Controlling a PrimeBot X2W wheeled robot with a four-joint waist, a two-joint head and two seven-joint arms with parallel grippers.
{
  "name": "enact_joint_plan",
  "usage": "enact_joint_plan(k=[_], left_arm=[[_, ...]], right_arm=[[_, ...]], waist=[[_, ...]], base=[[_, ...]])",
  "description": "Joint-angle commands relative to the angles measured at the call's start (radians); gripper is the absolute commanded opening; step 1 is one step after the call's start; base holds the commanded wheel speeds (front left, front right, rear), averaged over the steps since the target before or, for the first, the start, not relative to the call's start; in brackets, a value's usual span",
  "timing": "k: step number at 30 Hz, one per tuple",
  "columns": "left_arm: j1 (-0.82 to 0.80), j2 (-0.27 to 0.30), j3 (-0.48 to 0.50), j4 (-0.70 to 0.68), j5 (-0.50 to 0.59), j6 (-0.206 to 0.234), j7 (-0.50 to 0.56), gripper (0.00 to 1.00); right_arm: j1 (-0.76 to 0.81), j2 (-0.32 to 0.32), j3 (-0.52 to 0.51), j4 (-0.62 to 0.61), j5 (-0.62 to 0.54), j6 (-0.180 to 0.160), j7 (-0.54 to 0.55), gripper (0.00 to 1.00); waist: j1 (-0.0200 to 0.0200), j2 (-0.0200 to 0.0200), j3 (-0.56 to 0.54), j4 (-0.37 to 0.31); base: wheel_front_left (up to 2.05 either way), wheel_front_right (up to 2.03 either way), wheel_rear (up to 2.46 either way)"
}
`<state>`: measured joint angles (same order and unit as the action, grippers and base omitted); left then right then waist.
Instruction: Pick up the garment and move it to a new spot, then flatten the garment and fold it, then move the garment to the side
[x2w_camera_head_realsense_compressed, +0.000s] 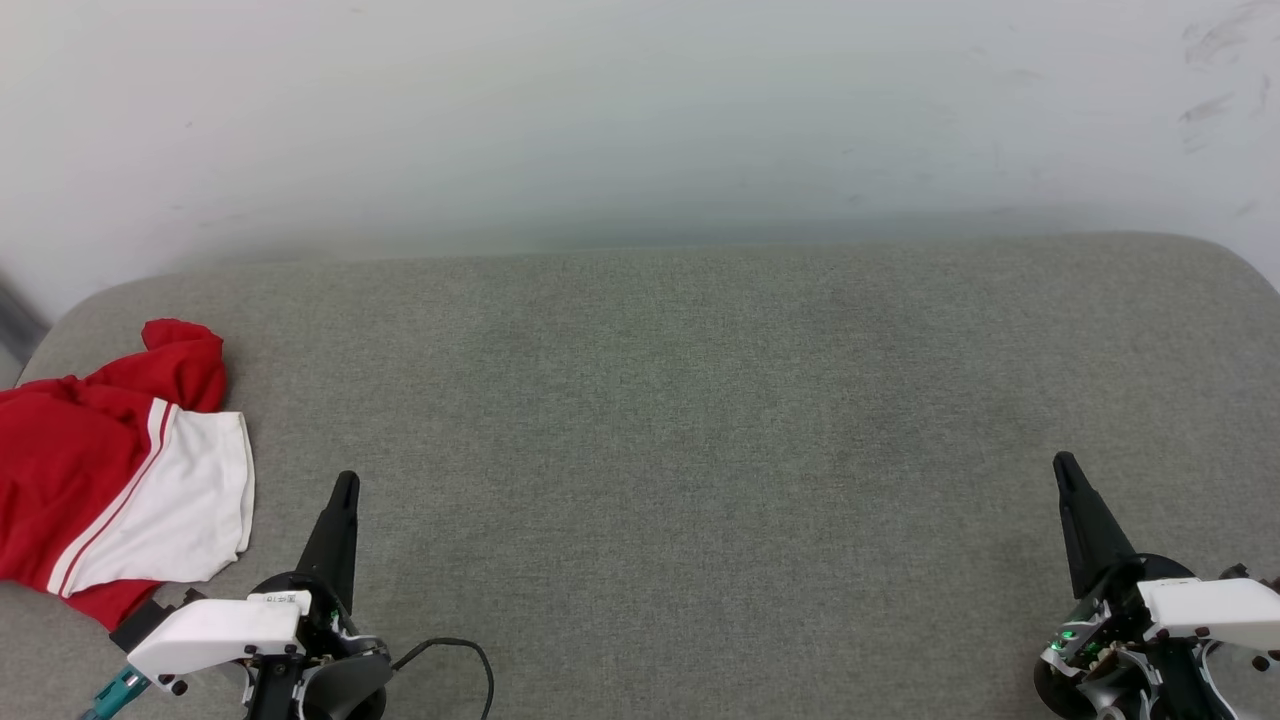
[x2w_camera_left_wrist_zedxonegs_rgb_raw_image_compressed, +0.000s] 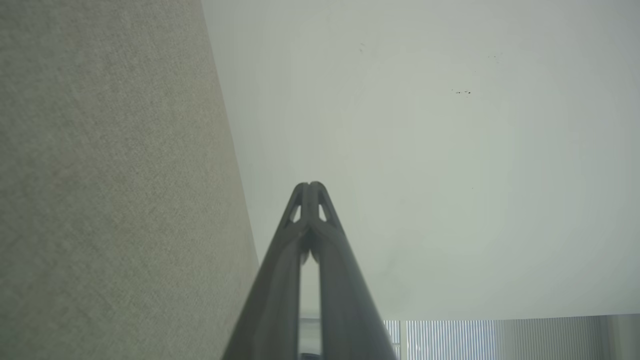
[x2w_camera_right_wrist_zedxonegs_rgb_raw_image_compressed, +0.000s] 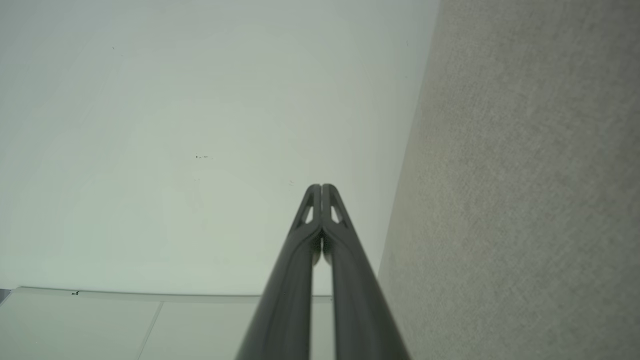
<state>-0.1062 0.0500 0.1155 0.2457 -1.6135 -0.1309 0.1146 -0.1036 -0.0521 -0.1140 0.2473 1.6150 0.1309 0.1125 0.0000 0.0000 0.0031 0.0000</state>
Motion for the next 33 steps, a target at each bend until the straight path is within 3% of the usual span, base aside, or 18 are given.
enact_joint_plan(k=[1, 27, 28, 33], left_arm=[[-0.006, -0.001, 0.001, 0.000, 0.002, -0.003, 0.002, 0.00], [-0.006, -0.001, 0.001, 0.000, 0.002, -0.003, 0.002, 0.00], [0.000, 0.000, -0.001, 0.000, 0.000, 0.000, 0.000, 1.00], [0.001, -0.001, -0.028, -0.001, -0.001, 0.000, -0.016, 1.00]], right_arm=[[-0.012, 0.003, 0.000, 0.001, -0.005, 0.000, 0.002, 0.00], [-0.012, 0.003, 0.000, 0.001, -0.005, 0.000, 0.001, 0.00], [0.000, 0.000, 0.000, 0.000, 0.000, 0.000, 0.000, 1.00], [0.009, 0.000, 0.011, -0.005, -0.002, 0.000, -0.017, 1.00]], waist=[[0.0000, 0.0000, 0.000, 0.000], [0.0000, 0.0000, 0.000, 0.000], [0.0000, 0.0000, 0.000, 0.000], [0.0000, 0.0000, 0.001, 0.000]], base=[[0.00, 0.00, 0.00], [0.00, 0.00, 0.00], [0.00, 0.00, 0.00], [0.00, 0.00, 0.00]])
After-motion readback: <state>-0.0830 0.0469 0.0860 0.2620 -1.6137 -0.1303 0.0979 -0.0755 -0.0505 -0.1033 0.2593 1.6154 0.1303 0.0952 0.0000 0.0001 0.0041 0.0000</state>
